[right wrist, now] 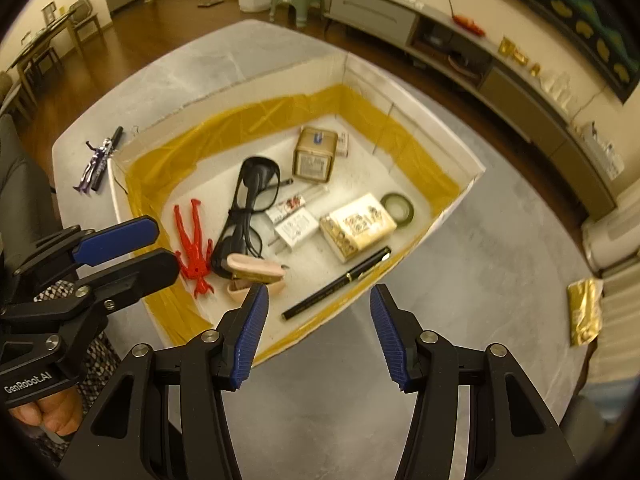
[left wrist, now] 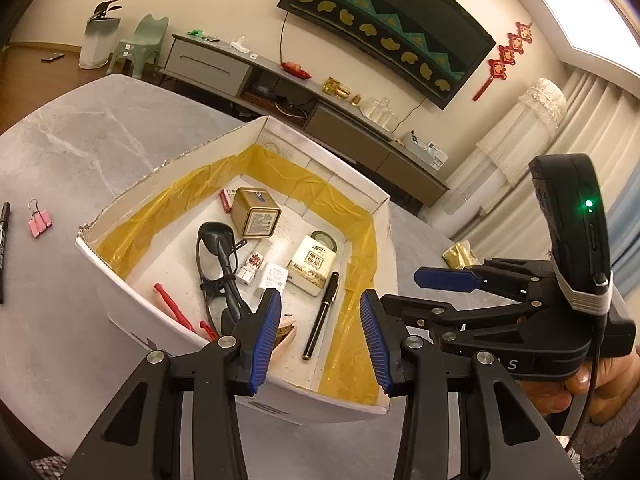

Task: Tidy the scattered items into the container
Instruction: 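Withdraw both open grippers up from the box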

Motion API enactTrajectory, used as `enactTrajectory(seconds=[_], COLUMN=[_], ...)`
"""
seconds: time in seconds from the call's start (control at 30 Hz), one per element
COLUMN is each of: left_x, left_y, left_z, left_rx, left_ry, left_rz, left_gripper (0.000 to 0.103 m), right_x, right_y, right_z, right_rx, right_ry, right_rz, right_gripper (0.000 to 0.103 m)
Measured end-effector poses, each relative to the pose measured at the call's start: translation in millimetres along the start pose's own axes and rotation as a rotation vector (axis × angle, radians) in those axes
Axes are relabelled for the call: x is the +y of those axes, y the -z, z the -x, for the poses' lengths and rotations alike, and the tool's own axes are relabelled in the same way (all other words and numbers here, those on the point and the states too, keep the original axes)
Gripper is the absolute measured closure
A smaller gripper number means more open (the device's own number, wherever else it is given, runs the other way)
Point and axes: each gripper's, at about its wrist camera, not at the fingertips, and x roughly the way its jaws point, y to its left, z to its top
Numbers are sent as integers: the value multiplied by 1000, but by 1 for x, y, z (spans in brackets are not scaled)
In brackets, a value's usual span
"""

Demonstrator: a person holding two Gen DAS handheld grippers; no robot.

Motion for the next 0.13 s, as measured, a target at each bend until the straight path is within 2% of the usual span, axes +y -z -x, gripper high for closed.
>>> enactTrajectory(seconds=[0.13], left_x=[1], left_y=[0], left_z=[1], left_rx=[2], left_ry=[5], left_rz=[2], left_gripper=[60], right_x=[7], right_y=[-2], right_z=[3], right_rx=[10], right_ry=[11], right_rz=[19], right_gripper=[47])
